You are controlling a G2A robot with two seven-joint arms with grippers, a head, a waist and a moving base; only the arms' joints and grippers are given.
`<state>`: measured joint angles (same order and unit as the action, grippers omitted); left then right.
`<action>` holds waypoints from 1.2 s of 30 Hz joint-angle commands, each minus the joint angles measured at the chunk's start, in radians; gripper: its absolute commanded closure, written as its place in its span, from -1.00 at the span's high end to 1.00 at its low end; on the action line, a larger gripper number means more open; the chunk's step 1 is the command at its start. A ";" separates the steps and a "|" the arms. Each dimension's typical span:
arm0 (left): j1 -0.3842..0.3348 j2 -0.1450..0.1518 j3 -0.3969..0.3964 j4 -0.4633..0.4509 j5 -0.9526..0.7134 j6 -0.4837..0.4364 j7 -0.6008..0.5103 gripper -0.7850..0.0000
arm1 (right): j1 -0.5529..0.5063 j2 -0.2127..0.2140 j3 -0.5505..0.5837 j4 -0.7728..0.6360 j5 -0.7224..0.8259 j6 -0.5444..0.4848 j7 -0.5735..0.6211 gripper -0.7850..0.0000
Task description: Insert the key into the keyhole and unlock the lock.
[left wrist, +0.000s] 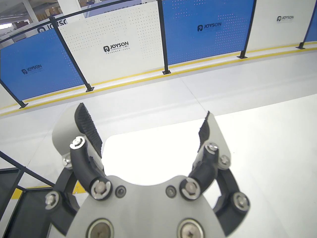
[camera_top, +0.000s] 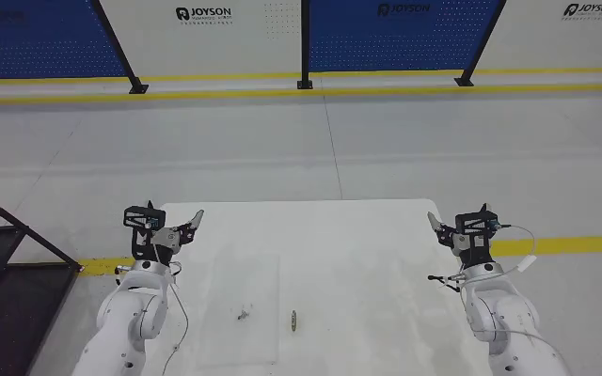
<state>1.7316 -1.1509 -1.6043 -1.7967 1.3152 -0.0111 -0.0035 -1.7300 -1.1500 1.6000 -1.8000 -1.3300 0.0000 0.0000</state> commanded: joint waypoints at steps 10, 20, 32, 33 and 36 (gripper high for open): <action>0.412 0.013 -0.086 -0.131 0.243 -0.095 0.208 1.00 | 0.000 0.000 0.000 0.000 0.000 0.000 0.000 1.00; 0.618 0.013 -0.016 -0.208 0.361 -0.218 0.197 1.00 | 0.000 0.000 0.000 0.000 0.000 0.000 0.000 1.00; 0.556 0.001 0.124 -0.279 0.395 -0.190 -0.196 0.56 | 0.000 0.000 0.000 0.000 0.000 0.000 0.000 1.00; 0.541 0.000 0.137 -0.273 0.396 -0.186 -0.224 0.51 | 0.000 0.000 0.000 0.000 0.000 0.000 0.000 1.00; 0.501 -0.005 0.174 -0.255 0.395 -0.165 -0.290 0.27 | 0.000 0.000 0.000 0.000 0.000 0.000 0.000 1.00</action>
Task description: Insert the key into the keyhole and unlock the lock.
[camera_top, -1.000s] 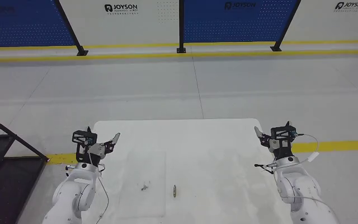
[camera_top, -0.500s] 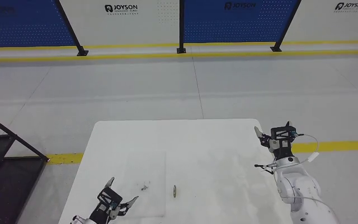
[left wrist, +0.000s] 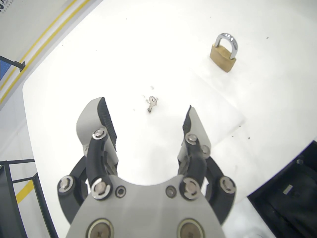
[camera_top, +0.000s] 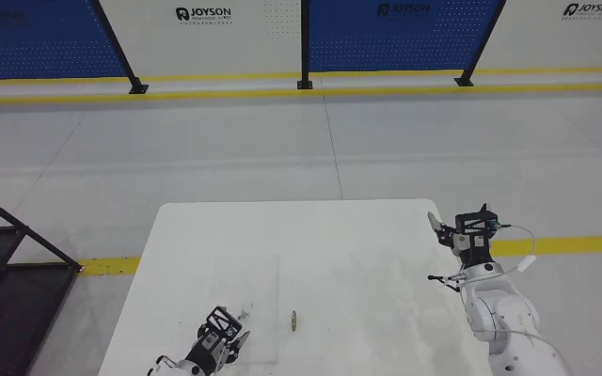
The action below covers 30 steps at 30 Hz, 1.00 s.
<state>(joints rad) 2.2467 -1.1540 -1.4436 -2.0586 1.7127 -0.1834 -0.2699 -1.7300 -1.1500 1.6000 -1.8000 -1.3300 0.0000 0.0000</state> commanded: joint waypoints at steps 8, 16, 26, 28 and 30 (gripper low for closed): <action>-0.121 -0.012 0.077 0.078 -0.044 0.034 -0.147 -0.04 | 0.000 0.000 0.000 0.000 0.000 0.000 0.000 1.00; -0.199 -0.019 0.122 0.134 -0.052 0.044 -0.193 -0.11 | 0.000 0.000 0.000 0.000 0.000 0.000 0.000 1.00; -0.259 -0.025 0.162 0.184 -0.049 0.072 -0.223 -0.29 | 0.000 0.000 0.000 0.000 0.000 0.000 0.000 1.00; -0.263 -0.026 0.165 0.188 -0.051 0.077 -0.227 -0.50 | 0.000 0.000 0.000 0.000 0.000 0.000 0.000 1.00; -0.265 -0.026 0.166 0.189 -0.050 0.082 -0.228 -0.67 | 0.000 0.000 0.000 0.000 0.000 0.000 0.000 1.00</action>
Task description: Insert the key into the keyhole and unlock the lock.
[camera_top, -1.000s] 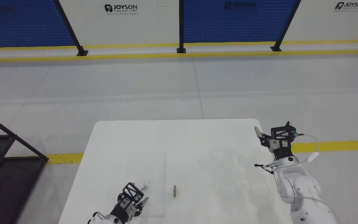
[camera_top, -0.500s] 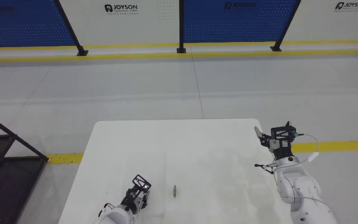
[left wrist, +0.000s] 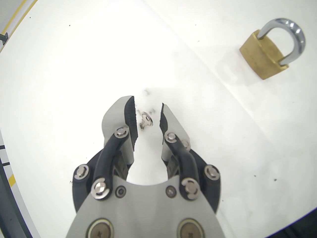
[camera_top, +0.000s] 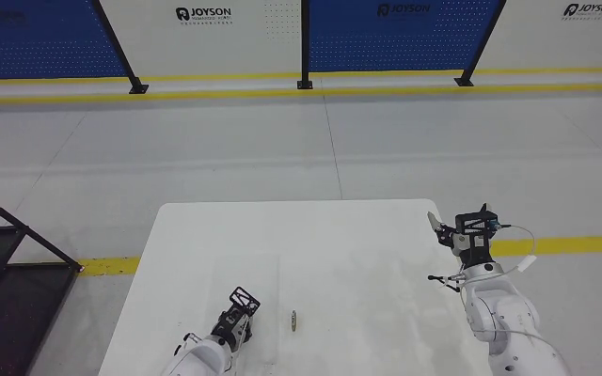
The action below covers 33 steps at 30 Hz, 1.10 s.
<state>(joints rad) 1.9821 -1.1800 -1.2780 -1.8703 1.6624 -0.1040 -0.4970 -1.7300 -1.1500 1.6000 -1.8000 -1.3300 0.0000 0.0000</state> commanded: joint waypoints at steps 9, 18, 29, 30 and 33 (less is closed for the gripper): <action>0.007 0.002 -0.009 -0.006 -0.008 0.013 0.004 -1.00 | 0.000 0.000 0.000 0.000 0.000 0.000 0.000 1.00; 0.035 0.005 -0.036 -0.045 -0.021 0.022 0.020 -1.00 | 0.000 0.000 0.000 0.000 0.000 0.000 0.000 1.00; 0.151 0.016 -0.126 -0.129 -0.131 0.003 0.163 -1.00 | 0.000 0.000 0.000 0.000 0.000 0.000 0.000 1.00; 0.161 0.017 -0.137 -0.132 -0.149 -0.004 0.186 -1.00 | 0.000 0.000 0.000 0.000 0.000 0.000 0.000 1.00; 0.203 0.020 -0.179 -0.142 -0.218 -0.036 0.296 -1.00 | 0.000 0.000 0.000 0.000 0.000 0.000 0.000 1.00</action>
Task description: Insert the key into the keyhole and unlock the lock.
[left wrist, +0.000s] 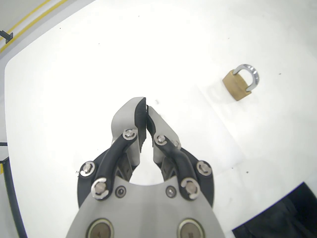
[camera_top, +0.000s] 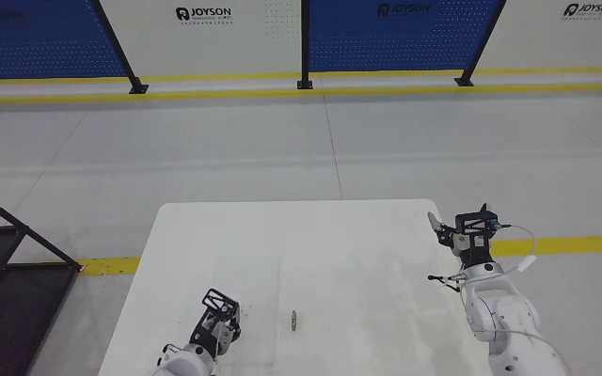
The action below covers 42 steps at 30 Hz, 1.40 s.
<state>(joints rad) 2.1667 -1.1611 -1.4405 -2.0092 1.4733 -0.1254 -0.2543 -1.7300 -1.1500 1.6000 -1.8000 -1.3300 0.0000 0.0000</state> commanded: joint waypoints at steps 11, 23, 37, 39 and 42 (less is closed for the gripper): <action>0.127 0.025 -0.142 0.102 -0.159 -0.390 0.638 -1.00 | 0.000 0.000 0.000 0.000 0.000 0.000 0.000 1.00; 0.045 0.044 -0.139 0.306 0.006 -0.595 1.069 -1.00 | -0.033 -0.002 -0.041 -0.015 -0.062 -0.014 -0.002 1.00; 0.026 0.044 -0.133 0.345 0.007 -0.568 1.090 -1.00 | -0.212 -0.003 -0.412 -0.018 -0.436 -0.298 -0.060 1.00; 0.026 0.044 -0.133 0.345 0.007 -0.568 1.090 -1.00 | -0.217 -0.006 -0.454 -0.013 -0.461 -0.304 -0.060 1.00; 0.026 0.044 -0.133 0.345 0.007 -0.568 1.090 -1.00 | -0.204 -0.014 -0.523 0.007 -0.456 -0.309 -0.031 1.00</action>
<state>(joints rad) 2.1929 -1.1173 -1.5738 -1.6642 1.4807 -0.6938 0.8358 -1.9426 -1.1609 1.1012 -1.8016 -1.7956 -0.3064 -0.0454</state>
